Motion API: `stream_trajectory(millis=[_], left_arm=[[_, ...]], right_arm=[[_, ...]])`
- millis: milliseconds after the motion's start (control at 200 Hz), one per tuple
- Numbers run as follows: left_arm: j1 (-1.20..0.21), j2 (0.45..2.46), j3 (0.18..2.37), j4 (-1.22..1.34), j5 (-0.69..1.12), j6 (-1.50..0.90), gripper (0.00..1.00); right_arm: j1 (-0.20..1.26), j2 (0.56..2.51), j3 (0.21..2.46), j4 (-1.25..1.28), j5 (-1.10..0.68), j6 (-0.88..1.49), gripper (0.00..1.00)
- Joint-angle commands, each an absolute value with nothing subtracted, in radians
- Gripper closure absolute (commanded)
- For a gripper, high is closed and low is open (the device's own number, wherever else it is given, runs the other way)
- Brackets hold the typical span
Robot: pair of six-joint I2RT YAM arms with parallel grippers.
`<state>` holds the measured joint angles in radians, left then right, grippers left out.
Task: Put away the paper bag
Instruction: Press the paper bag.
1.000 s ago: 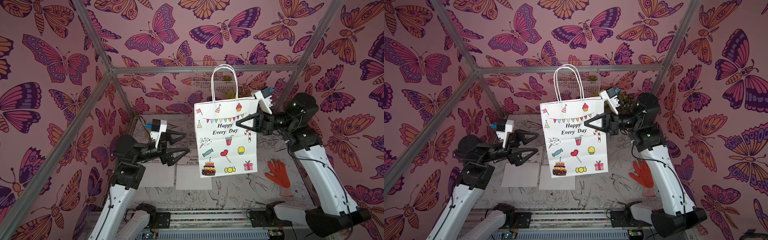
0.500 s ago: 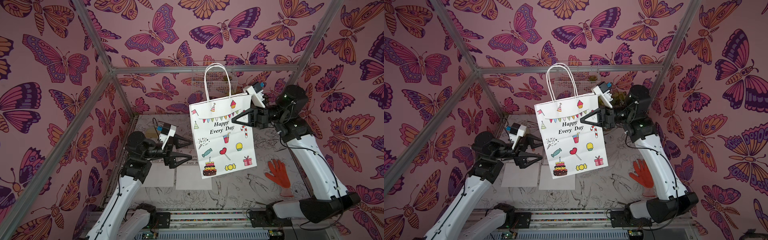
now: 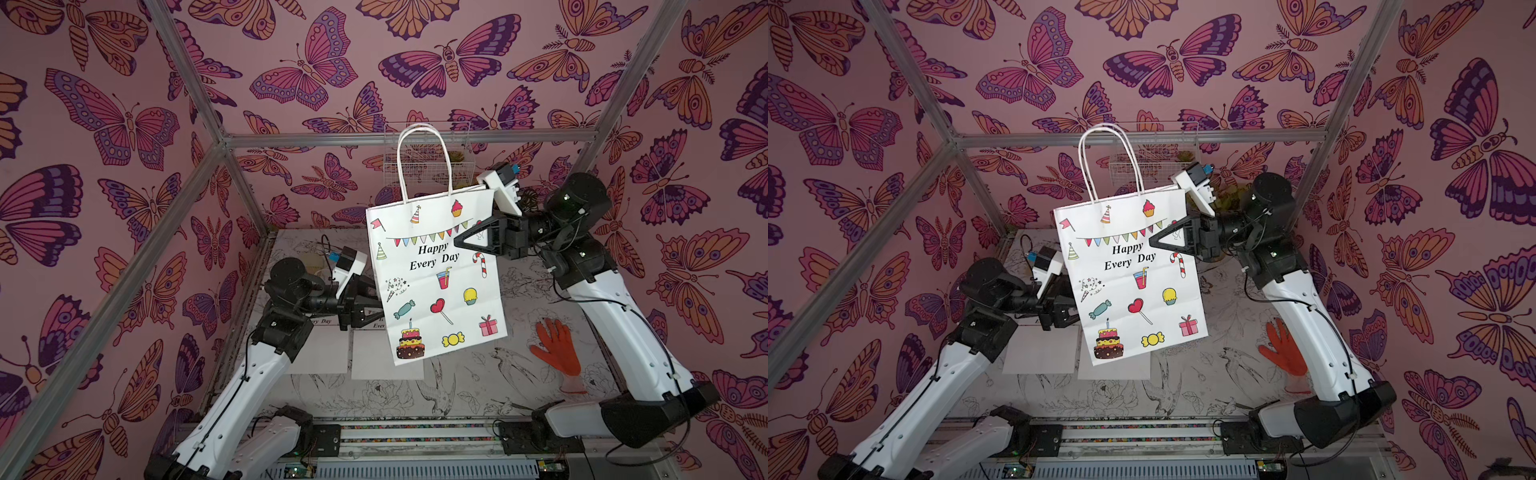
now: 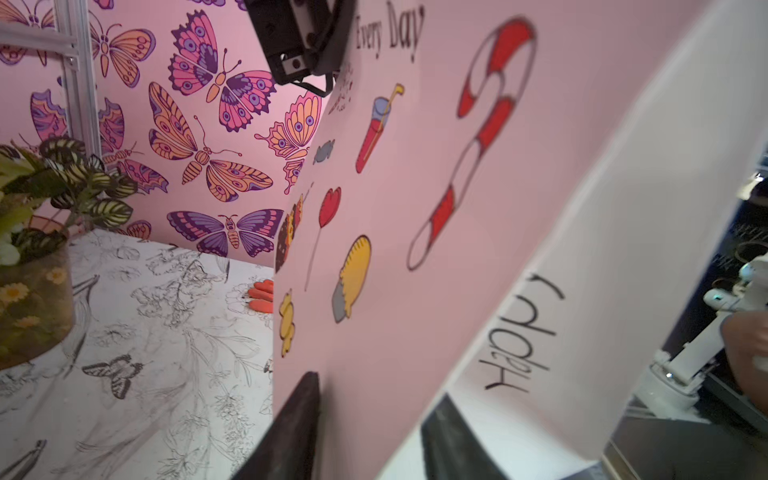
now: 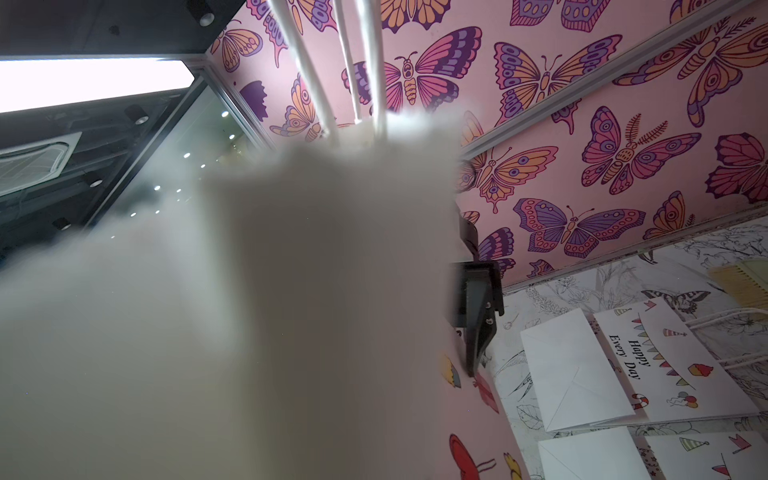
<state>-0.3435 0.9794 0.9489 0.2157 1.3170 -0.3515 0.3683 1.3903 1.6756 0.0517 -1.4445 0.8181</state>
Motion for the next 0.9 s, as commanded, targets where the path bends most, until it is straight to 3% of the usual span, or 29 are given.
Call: stream_trajectory(millis=[0,175,295,405,531,671,761,896], left_arm=[[-0.357,0.954,0.96,0.242,1.327,-0.328,0.68],[-0.357,0.952,0.954,0.242,1.328,-0.325,1.0],[-0.357,0.948,0.963,0.244,1.328,-0.332,1.0],[-0.357,0.924,0.959,0.268,1.294,-0.346,0.72],[-0.357,0.902,0.95,0.335,1.247,-0.392,0.69],[-0.357,0.903,0.951,0.388,1.199,-0.439,0.74],[-0.357,0.917,0.955,0.403,1.194,-0.459,1.0],[-0.357,0.935,0.961,0.409,1.196,-0.474,1.0]], right_arm=[[0.372,1.371,1.646,0.086,-1.398,0.839,1.0],[0.369,1.361,1.625,0.082,-1.395,0.829,1.0],[0.366,1.359,1.625,0.03,-1.394,0.793,1.0],[0.364,1.358,1.614,-0.034,-1.4,0.745,1.0],[0.365,1.342,1.571,-0.044,-1.408,0.731,1.0],[0.365,1.321,1.546,-0.072,-1.41,0.706,1.0],[0.365,1.313,1.543,-0.101,-1.408,0.683,1.0],[0.364,1.305,1.543,-0.119,-1.402,0.672,1.0]])
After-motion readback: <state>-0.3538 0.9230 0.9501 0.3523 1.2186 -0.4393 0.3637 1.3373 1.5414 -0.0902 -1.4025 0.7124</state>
